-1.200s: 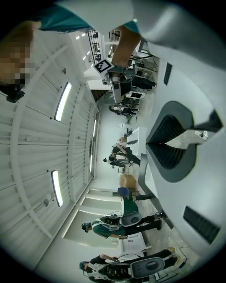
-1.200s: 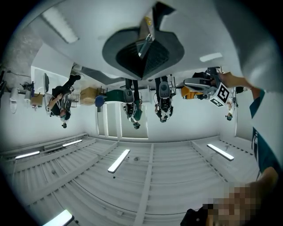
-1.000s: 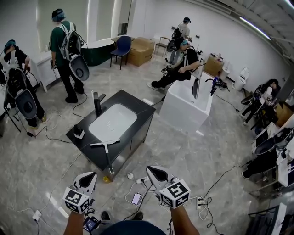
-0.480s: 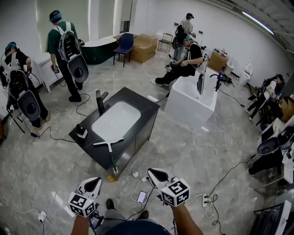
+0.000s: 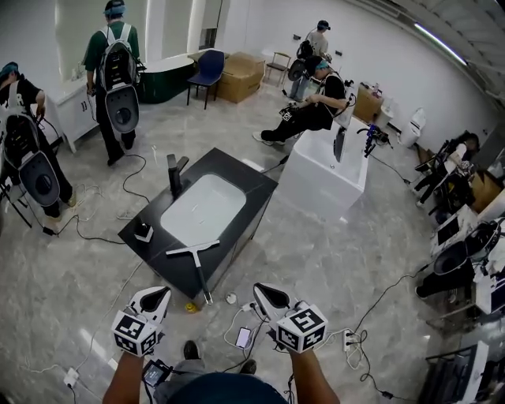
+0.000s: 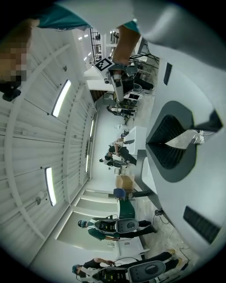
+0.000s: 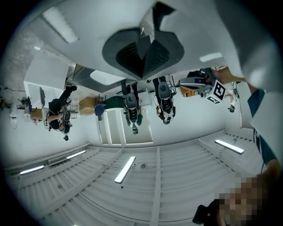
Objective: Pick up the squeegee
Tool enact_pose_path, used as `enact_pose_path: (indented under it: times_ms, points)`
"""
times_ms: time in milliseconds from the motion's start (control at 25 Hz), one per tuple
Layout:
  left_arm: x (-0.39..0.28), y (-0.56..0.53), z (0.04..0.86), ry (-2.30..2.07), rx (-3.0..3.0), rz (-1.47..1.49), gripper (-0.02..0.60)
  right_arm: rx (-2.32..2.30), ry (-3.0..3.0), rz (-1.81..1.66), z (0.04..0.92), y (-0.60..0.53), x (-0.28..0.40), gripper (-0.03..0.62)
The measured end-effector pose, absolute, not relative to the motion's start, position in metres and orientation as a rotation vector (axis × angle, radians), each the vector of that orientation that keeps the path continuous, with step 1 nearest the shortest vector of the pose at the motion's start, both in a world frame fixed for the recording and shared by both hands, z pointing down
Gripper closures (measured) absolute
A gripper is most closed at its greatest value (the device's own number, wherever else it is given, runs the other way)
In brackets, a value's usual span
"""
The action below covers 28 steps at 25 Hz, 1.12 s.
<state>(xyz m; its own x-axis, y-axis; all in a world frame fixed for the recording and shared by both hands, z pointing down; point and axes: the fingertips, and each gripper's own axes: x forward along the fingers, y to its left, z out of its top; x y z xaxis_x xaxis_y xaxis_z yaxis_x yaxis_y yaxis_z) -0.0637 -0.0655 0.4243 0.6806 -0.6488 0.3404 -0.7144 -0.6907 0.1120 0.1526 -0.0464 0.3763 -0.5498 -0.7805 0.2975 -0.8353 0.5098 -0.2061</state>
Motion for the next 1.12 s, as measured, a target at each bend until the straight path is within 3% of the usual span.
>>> enact_pose_path:
  times_ms: [1120]
  points:
    - [-0.126, -0.158, 0.486, -1.150, 2.552, 0.463, 0.575, 1.299, -2.492, 0.618, 0.473, -0.174, 0.101, 0.585]
